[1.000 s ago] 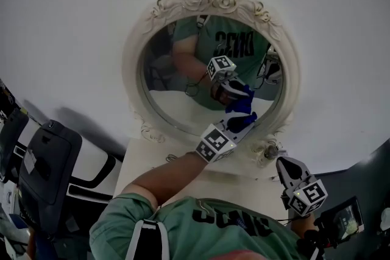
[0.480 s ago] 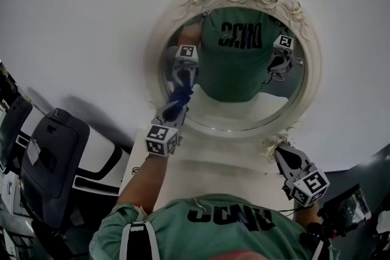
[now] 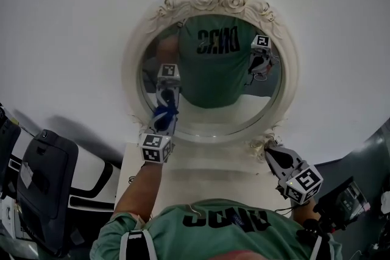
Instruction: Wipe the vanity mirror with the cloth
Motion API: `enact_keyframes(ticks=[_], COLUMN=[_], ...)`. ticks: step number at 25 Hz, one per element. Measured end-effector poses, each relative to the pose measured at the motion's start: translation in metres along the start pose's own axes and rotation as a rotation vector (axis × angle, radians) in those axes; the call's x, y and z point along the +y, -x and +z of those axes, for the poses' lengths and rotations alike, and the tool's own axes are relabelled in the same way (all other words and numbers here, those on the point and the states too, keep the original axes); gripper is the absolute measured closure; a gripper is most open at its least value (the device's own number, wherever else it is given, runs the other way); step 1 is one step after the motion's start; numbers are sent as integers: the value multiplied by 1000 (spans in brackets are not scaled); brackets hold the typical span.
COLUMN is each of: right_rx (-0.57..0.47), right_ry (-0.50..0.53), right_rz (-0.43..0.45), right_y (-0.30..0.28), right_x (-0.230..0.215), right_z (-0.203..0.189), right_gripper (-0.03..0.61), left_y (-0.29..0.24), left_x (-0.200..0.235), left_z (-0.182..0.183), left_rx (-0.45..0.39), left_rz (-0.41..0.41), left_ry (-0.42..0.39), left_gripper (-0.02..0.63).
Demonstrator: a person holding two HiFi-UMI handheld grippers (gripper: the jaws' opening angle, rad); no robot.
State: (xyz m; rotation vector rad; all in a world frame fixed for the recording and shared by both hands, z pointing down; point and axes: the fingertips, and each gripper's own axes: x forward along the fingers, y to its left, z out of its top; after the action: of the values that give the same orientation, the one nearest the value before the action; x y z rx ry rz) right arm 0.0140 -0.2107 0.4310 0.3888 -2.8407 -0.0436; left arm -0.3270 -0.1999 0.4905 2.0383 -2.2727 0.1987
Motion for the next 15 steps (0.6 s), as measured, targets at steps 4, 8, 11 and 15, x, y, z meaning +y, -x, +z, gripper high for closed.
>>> enact_keyframes(ticks=[4,8,11,15], right_rx=[-9,-20,-32,-39], right_ry=[-16,-28,-38,-67], right_rz=[-15,-22,-25,-58], right_y=[7,11,16,29], right_x=[-8,-13,-18,-28], right_z=[-7,-10,-17,-26], right_gripper=[566,566,566,566], left_y=[-8,-32,-55,-83], left_x=[-21,-75,-133,-214], left_z=[4,9,14,26], left_rx=[-3,5,8,18], left_rz=[-43,-163,-283,-433], left_ry=[8,-54,-134,-205], left_gripper=[555,555,555,555])
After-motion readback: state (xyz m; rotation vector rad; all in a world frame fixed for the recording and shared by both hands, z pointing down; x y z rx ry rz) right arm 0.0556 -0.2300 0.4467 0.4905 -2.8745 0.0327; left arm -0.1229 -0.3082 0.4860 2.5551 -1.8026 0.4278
